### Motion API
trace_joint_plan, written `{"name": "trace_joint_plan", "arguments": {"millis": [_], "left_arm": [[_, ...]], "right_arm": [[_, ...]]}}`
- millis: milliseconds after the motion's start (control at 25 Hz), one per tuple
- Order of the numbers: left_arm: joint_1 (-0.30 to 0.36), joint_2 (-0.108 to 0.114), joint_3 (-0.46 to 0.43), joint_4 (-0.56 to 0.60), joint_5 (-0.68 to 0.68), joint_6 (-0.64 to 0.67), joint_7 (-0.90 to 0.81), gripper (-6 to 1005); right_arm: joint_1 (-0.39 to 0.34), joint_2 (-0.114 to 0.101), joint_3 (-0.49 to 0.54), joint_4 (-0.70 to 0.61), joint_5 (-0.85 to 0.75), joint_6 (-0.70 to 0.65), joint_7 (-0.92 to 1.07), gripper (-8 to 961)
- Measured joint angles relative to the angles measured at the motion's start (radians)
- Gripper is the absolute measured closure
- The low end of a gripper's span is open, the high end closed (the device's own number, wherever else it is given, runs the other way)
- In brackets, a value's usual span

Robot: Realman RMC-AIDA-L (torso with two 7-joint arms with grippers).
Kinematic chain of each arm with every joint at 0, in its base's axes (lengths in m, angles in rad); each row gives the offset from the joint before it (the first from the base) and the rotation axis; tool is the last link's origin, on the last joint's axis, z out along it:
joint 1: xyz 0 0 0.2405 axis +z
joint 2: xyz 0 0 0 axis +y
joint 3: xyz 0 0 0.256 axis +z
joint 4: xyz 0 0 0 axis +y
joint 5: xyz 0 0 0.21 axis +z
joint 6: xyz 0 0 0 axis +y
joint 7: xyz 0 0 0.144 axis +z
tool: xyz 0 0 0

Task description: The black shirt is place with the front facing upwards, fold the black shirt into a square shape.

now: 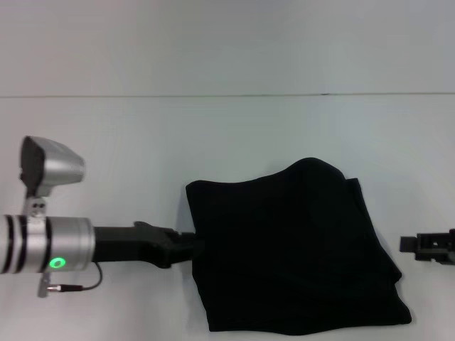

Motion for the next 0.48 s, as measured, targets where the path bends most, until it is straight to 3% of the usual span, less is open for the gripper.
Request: {"name": "trace_joint_plan", "arguments": {"millis": [200, 320, 480], "left_arm": [[0.034, 0.014, -0.095, 0.042, 0.000, 0.111, 0.015, 710], [0.049, 0.018, -0.141, 0.039, 0.000, 0.241, 0.064, 646], [0.052, 0.012, -0.139, 0.001, 0.006, 0.328, 0.144, 648]], "right_arm": [[0.029, -0.001, 0.016, 0.065, 0.101, -0.078, -0.089, 419], [0.056, -0.003, 0.014, 0.140, 0.153, -0.109, -0.112, 549], [0.117, 0.000, 0.004, 0.237, 0.161, -0.110, -0.136, 678]]}}
